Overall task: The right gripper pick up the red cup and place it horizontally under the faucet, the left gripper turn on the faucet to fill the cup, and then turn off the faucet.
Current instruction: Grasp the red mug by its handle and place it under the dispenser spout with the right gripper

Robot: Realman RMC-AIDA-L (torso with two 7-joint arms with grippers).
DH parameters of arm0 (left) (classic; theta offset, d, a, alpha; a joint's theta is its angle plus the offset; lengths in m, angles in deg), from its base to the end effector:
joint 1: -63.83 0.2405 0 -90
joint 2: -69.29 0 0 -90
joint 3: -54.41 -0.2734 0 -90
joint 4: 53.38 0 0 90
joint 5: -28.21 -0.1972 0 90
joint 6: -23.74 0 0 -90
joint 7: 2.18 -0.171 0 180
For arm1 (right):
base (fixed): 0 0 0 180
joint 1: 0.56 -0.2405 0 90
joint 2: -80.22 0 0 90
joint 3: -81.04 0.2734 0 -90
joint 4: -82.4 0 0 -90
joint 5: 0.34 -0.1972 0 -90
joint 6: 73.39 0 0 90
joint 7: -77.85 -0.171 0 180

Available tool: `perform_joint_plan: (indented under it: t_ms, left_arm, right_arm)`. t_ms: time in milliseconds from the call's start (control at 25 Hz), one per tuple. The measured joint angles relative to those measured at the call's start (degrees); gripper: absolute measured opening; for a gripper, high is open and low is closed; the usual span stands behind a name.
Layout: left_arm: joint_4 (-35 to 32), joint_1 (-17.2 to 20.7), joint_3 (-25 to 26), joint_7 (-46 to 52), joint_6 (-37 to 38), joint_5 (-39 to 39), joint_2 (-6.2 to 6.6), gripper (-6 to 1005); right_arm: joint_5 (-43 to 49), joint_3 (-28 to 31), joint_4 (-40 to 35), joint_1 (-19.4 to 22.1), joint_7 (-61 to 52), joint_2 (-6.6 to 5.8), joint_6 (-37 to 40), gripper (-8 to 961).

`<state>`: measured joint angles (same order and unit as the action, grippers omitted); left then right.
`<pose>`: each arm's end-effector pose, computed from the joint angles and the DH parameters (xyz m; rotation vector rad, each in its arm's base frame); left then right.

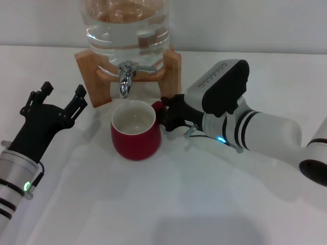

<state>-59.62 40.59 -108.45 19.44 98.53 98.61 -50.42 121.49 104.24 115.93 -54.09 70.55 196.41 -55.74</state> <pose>-0.3228 0.3264 -0.0390 -1.7037 -0.6603 -0.8809 0.1462 0.4128 -0.1733 -2.4331 0.4818 0.3849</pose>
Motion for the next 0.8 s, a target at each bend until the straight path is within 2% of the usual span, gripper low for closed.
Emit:
perform_joint_plan:
  t_ms: [800]
  left_arm:
    - [0.0, -0.2, 0.0, 0.0, -0.8, 0.5, 0.00, 880]
  right_arm:
    - [0.0, 0.4, -0.7, 0.1, 0.0, 0.00, 0.3, 256]
